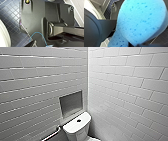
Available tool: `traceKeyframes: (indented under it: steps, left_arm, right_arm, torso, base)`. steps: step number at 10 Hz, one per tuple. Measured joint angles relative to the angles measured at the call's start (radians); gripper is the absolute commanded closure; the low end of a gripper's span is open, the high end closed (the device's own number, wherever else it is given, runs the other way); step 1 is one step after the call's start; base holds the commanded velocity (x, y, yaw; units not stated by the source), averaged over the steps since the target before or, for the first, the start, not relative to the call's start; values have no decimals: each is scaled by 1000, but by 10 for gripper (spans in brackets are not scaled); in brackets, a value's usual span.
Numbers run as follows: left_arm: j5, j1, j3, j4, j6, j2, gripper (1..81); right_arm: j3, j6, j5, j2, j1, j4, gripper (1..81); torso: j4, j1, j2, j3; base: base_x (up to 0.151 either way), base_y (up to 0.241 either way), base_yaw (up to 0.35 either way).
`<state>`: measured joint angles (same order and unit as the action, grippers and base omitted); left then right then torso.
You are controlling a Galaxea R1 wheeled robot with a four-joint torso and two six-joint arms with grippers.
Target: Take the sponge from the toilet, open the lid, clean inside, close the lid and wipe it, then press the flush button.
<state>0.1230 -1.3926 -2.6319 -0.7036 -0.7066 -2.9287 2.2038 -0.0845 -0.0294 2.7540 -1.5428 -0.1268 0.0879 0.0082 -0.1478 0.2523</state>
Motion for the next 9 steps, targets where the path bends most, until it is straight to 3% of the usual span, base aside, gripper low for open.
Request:
traceKeyframes:
  steps: [3, 9]
  left_arm:
    - [0, 0, 0, 0, 0, 0, 10]
    - [16, -6, 0, 0, 4, 0, 10]
  right_arm:
    - [0, 0, 0, 0, 0, 0, 811]
    - [1, 1, 0, 0, -3, 0, 811]
  torso:
    - [0, 0, 0, 0]
    - [0, 0, 1, 0]
  base:
    - [98, 0, 0]
    - [0, 0, 0]
